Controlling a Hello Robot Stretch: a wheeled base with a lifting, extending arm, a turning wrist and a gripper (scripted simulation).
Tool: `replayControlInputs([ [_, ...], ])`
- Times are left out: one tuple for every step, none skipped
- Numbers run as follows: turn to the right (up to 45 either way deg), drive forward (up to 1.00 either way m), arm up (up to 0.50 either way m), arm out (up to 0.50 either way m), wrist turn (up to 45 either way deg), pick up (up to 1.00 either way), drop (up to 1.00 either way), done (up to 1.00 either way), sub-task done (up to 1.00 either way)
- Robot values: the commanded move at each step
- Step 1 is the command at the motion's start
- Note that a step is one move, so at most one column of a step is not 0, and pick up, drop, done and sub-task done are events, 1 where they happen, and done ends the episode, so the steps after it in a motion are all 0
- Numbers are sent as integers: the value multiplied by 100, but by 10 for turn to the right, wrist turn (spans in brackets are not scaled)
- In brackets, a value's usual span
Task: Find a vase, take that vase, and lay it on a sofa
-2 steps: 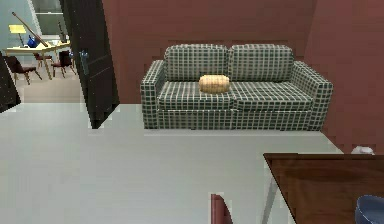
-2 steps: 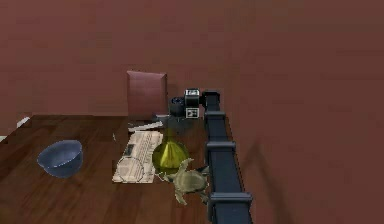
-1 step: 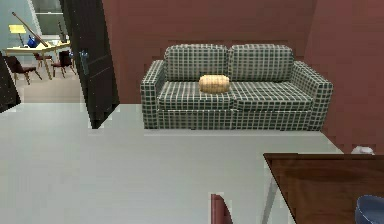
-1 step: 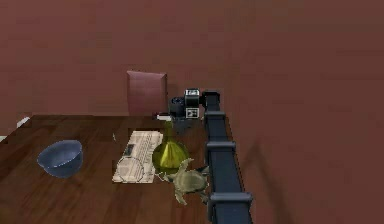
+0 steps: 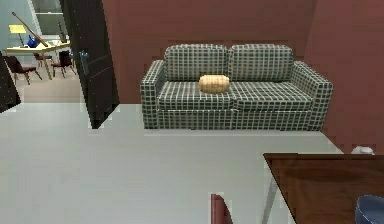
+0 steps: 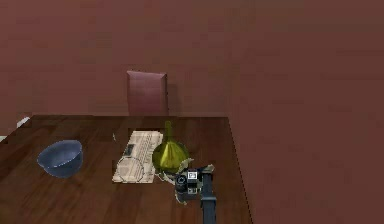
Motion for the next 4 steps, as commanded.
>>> replayControlInputs([
  [0,0,0,0,0,100,0,0,0],
  [0,0,10,0,0,0,0,0,0],
  [0,0,30,0,0,0,0,0,0],
  [0,0,0,0,-450,0,0,0,0],
])
